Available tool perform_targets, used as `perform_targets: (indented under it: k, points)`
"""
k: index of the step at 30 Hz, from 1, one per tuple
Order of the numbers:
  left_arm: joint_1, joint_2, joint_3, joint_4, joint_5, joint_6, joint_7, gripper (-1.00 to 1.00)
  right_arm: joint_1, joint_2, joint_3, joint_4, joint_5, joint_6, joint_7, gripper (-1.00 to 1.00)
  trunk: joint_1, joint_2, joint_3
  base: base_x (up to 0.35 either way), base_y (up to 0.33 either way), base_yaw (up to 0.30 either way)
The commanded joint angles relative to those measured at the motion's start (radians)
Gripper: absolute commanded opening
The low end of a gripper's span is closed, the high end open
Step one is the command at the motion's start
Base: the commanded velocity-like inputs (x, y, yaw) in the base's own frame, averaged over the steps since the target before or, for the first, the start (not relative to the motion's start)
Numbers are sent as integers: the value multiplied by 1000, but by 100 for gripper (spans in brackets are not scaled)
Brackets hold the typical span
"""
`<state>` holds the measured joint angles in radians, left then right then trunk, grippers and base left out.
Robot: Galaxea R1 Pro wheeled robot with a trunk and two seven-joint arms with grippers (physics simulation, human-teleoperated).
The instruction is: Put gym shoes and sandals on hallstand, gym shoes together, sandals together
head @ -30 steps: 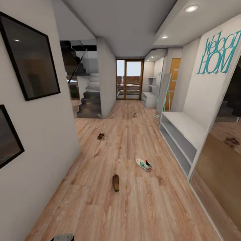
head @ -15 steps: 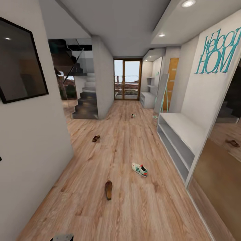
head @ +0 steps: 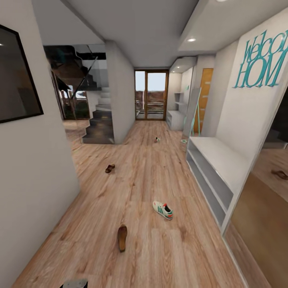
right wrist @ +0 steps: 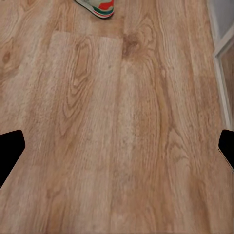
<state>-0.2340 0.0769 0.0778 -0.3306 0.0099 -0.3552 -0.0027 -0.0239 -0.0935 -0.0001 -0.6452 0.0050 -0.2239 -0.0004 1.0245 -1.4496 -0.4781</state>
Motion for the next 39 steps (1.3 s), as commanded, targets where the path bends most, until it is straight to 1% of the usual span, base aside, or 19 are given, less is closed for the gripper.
perform_targets:
  k: [1, 10, 11, 12, 20, 30, 39]
  points:
    - [-1, 0, 2, 1, 1, -4, 0, 100, -1, -1, 0, 1, 1, -3, 2, 100, 1, 0, -1, 327, -110, 0]
    - [-1, 1, 2, 1, 1, -4, 1, 100, -1, -2, -2, -1, 0, -3, -2, 100, 1, 0, -1, 328, -107, 0]
    - [-1, 1, 4, 1, 1, -4, 1, 100, -1, -2, -2, -2, -1, -3, -2, 100, 1, 0, -1, 329, -103, 0]
    - [-1, 1, 20, 1, 1, -5, 0, 100, -1, -2, -3, -4, -1, -4, -3, 100, 1, 0, -1, 335, -54, 0]
    - [-1, 0, 22, 1, 0, -6, 0, 100, -1, -2, -4, -5, -2, -3, -3, 100, 1, 0, -1, 336, -11, 9]
    - [-1, 0, 22, 1, -1, -7, 0, 100, -1, -1, -6, -6, -3, -3, -4, 100, 1, 0, -1, 336, -2, 191]
    - [-1, 0, 22, 1, -1, -7, 0, 100, -1, -2, -6, -5, -3, -3, -4, 100, 1, 0, -1, 298, -125, 30]
